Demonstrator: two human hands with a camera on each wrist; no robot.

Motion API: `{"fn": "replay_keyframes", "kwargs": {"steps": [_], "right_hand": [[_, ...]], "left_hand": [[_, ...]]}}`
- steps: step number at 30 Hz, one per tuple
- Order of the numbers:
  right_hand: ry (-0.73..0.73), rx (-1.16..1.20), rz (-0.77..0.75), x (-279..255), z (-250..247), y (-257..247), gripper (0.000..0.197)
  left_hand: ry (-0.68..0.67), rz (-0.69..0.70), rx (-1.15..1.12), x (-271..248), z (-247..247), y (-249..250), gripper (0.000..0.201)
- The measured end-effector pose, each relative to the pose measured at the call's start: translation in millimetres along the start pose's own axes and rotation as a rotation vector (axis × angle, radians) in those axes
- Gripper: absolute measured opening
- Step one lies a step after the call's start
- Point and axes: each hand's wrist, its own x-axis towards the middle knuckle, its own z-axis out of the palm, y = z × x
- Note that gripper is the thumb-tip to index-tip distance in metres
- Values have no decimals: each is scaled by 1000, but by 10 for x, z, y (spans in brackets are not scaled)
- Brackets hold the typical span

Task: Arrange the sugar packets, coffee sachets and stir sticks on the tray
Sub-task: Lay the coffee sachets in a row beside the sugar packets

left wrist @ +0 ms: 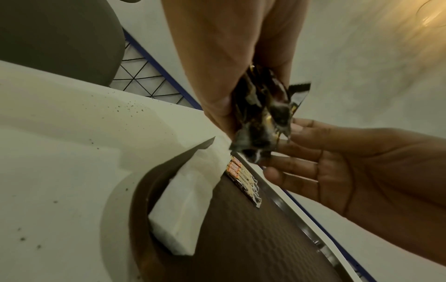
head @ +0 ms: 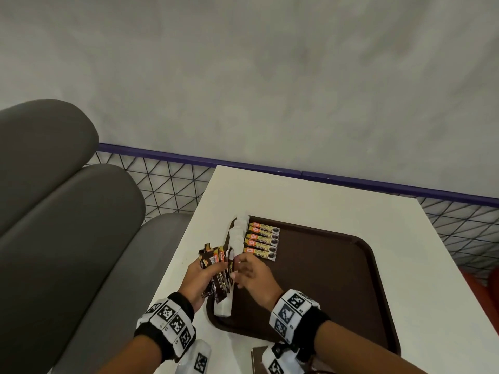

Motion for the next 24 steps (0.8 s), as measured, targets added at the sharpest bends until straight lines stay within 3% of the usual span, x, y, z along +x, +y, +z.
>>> {"fn": "replay_keyframes", "kwargs": {"steps": [6, 12, 17, 21, 24], "right_hand": [[84, -148, -133, -38, -20, -89, 26], [185, -248, -127, -21, -251, -49, 24], [119, -212, -102, -53, -305, -16, 25], [146, -115, -63, -19, -361, 94, 27], [132, -42, -18, -30, -400, 132, 28]], "left_hand": [[35, 1, 14, -28, -1, -15, 27], [50, -33, -123, 35, -120, 54, 20], [36, -37, -49, 25, -52, 79, 26], [76, -38, 15, 88, 6, 48, 25], [34, -47, 50, 76, 19, 45, 28]]}}
